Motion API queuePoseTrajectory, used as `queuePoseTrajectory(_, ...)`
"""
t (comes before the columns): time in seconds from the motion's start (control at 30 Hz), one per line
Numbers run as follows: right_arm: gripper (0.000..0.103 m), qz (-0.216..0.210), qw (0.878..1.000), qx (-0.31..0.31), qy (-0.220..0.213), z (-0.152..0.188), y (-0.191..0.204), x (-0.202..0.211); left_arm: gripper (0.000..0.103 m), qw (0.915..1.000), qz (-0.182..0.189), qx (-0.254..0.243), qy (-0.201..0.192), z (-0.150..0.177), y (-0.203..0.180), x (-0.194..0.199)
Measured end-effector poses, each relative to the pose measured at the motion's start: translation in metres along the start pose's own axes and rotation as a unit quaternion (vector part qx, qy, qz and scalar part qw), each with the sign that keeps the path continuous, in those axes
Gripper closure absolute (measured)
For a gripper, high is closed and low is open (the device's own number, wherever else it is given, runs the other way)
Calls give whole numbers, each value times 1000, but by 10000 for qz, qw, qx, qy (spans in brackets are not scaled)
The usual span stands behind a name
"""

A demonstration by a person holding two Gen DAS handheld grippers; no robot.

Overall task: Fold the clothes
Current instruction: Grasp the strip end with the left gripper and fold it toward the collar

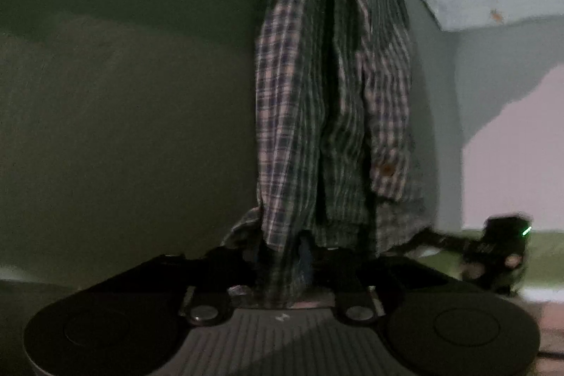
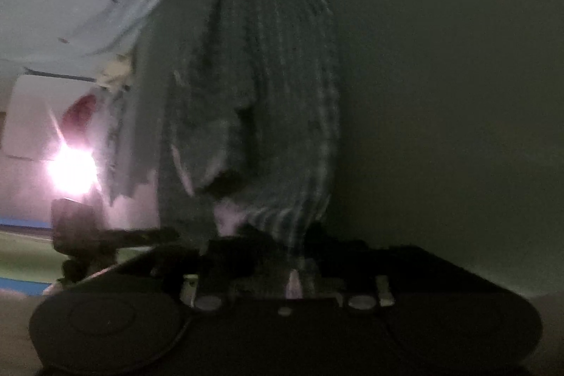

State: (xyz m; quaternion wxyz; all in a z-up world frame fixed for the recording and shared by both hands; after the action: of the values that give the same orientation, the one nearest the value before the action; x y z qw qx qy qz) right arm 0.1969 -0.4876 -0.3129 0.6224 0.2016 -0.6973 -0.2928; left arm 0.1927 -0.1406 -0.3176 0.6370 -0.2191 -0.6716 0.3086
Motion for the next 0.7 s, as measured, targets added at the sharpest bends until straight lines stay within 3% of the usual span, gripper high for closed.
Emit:
queuePoseTrajectory(0.07, 61, 132, 9999, 63, 27, 4, -1, -2, 44, 9999, 67, -85, 2, 2, -3, 1)
queuePoseTrajectory(0.17, 59, 161, 9998, 126, 59, 5, -1, -4, 30, 9994, 38, -330, 87, 6, -13, -4)
queuePoseTrajectory(0.33, 56, 186, 9985, 334, 387, 4, 2, -12, 27, 9958, -192, -832, 314, 6, -30, -16)
queuePoseTrajectory(0.4, 56, 158, 9981, 340, 490, 4, 6, -16, 42, 9971, -73, -638, 400, 8, -26, -18)
queuePoseTrajectory(0.47, 61, 136, 9977, 346, 559, 6, 13, -22, 86, 9977, 110, -428, 506, 11, -24, -22)
queuePoseTrajectory(0.5, 82, 143, 9978, 356, 536, 6, 15, -23, 97, 9976, 276, -376, 515, 12, -27, -24)
queuePoseTrajectory(0.53, 99, 91, 9981, 371, 473, 6, 19, -22, 96, 9972, 462, -331, 492, 12, -31, -25)
queuePoseTrajectory(0.7, 99, -991, 9933, 415, -418, -10, 52, 10, 96, 9837, 1795, 91, -43, -5, -59, 1)
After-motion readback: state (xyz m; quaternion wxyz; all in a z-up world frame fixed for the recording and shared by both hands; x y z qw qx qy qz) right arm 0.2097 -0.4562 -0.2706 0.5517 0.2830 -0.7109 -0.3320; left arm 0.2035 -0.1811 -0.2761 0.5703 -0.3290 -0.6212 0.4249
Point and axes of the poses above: each gripper's, at about its wrist camera, not at the fingertips, and x roughly against the way its jaws point, y to its left, z to its underside, the point moved 7 cm from there along -x, roughly the way its jaws point, and after that the axes turned 4 degrees about y, right-handed, at the moved point
